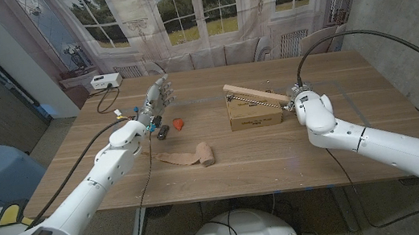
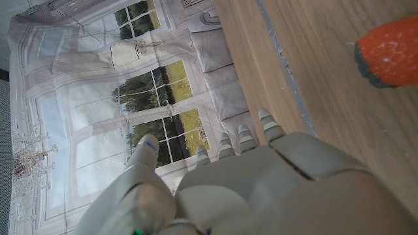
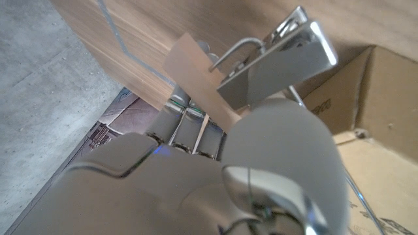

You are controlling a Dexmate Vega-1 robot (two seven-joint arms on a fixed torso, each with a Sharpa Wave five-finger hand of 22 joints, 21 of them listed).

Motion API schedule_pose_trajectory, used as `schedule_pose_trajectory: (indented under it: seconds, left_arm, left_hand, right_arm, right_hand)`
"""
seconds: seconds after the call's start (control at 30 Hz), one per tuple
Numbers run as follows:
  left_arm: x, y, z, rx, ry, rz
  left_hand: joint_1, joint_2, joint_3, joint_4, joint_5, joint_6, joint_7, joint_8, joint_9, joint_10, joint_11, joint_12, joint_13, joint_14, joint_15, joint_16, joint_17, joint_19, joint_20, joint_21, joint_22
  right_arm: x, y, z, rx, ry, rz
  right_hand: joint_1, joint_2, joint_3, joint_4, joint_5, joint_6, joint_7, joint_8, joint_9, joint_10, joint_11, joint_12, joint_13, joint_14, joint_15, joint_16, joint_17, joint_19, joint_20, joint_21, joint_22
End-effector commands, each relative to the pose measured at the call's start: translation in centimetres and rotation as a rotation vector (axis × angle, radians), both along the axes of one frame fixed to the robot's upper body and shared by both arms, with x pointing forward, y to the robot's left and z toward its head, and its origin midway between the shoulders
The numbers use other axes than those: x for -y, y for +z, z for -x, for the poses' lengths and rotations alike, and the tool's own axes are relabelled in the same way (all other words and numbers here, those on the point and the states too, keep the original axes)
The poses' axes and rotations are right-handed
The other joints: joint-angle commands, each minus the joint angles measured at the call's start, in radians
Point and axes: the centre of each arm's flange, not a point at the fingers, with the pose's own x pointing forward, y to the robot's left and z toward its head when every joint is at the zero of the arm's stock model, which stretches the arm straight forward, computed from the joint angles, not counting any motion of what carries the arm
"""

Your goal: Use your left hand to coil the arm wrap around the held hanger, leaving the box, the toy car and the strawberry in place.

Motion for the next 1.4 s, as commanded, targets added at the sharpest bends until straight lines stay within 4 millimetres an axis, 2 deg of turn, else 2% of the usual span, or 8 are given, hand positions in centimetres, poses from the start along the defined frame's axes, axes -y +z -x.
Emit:
schedule_pose_trajectory:
  seconds: [0.03,0.13,0.23,0.27,0.37,0.6,0.93,1.4]
  left_arm:
    - [0.2,-0.1,0.3,-0.004,0.004,-0.002]
    - [0.3,-0.2,0.4,-0.005,0.003,-0.004]
    - [0.4,-0.3,0.4,-0.005,0.001,-0.005]
    - [0.4,-0.3,0.4,-0.005,0.0,-0.005]
    - [0.5,-0.3,0.4,-0.004,-0.001,-0.006]
    - [0.6,-0.1,0.7,-0.001,0.0,-0.015]
    - [0.7,0.3,1.7,0.012,0.005,-0.049]
    - [0.3,0.0,4.4,-0.006,0.03,-0.133]
  left_hand:
    - [-0.005,0.003,0.005,0.004,0.007,0.0,-0.005,-0.001,0.002,-0.005,-0.005,-0.005,0.002,0.004,-0.001,0.0,0.004,0.006,0.001,-0.005,0.006]
    - [-0.005,0.004,0.005,0.004,0.007,-0.001,-0.005,-0.001,0.002,-0.004,-0.002,-0.005,0.002,0.004,0.001,0.0,0.004,0.006,0.001,-0.005,0.006]
    - [-0.004,0.004,0.006,0.004,0.007,-0.001,-0.005,-0.001,0.002,-0.004,-0.005,-0.005,0.002,0.004,0.0,0.0,0.004,0.006,0.001,-0.005,0.006]
    - [-0.004,0.004,0.006,0.004,0.007,-0.001,-0.005,-0.001,0.002,-0.005,-0.006,-0.005,0.002,0.004,0.001,0.0,0.004,0.006,0.001,-0.005,0.006]
    - [-0.004,0.005,0.006,0.004,0.007,-0.002,-0.005,-0.001,0.002,-0.004,-0.006,-0.005,0.002,0.004,0.0,0.0,0.004,0.006,0.001,-0.005,0.006]
    - [-0.004,0.005,0.007,0.004,0.007,-0.004,-0.006,-0.002,0.002,-0.004,-0.005,-0.005,0.002,0.005,-0.001,0.0,0.004,0.006,0.001,-0.005,0.006]
    - [0.001,0.005,0.009,0.0,0.007,-0.012,-0.011,-0.004,0.002,-0.005,-0.006,-0.006,0.002,0.004,0.0,-0.001,0.003,0.007,0.001,-0.006,0.005]
    - [0.023,0.001,0.018,-0.017,0.006,-0.026,-0.012,-0.005,0.002,-0.004,-0.01,-0.006,0.002,0.0,-0.005,-0.003,0.002,0.006,0.0,-0.008,0.004]
  right_arm:
    - [0.5,0.2,0.4,0.053,0.044,-0.038]
    - [0.6,0.3,0.7,0.075,0.058,-0.045]
    - [0.8,0.5,1.0,0.112,0.06,-0.051]
    - [0.9,0.6,1.2,0.127,0.061,-0.052]
    - [1.2,0.7,1.8,0.184,0.078,-0.062]
    - [1.7,0.6,3.0,0.294,0.103,-0.085]
    - [2.5,0.6,5.5,0.456,0.153,-0.163]
    - [3.8,-0.3,9.7,0.675,0.184,-0.209]
  right_hand:
    - [-0.016,-0.023,-0.046,0.021,0.004,0.088,0.039,0.195,0.226,0.05,-0.003,0.049,0.059,0.115,-0.138,0.282,0.077,0.017,-0.009,0.068,0.014]
    - [-0.113,-0.001,-0.092,0.085,0.02,0.142,0.045,0.182,0.151,0.062,0.005,0.119,0.174,0.09,-0.143,0.351,0.077,0.0,-0.03,0.133,0.041]
    - [-0.148,0.043,-0.096,0.118,0.03,0.15,0.055,0.156,0.101,0.054,0.005,0.122,0.193,0.072,-0.143,0.373,0.078,-0.02,-0.037,0.151,0.043]
    - [-0.163,0.07,-0.091,0.137,0.034,0.149,0.059,0.142,0.08,0.045,0.012,0.125,0.208,0.065,-0.144,0.383,0.078,-0.026,-0.036,0.159,0.041]
    - [-0.18,0.091,-0.076,0.164,0.042,0.125,0.056,0.118,0.051,0.041,0.009,0.104,0.187,0.049,-0.144,0.403,0.078,-0.051,-0.04,0.173,0.036]
    - [-0.209,0.099,-0.03,0.226,0.058,0.082,0.05,0.115,0.073,0.034,0.002,0.052,0.127,0.007,-0.145,0.428,0.076,-0.082,-0.045,0.207,0.031]
    - [-0.223,0.093,0.012,0.262,0.066,0.092,0.05,0.126,0.077,0.043,-0.009,0.087,0.188,0.001,-0.147,0.456,0.077,-0.085,-0.053,0.249,0.021]
    - [-0.231,0.087,0.044,0.278,0.067,0.102,0.048,0.137,0.075,0.046,-0.017,0.115,0.244,0.041,-0.148,0.487,0.079,-0.083,-0.059,0.29,0.006]
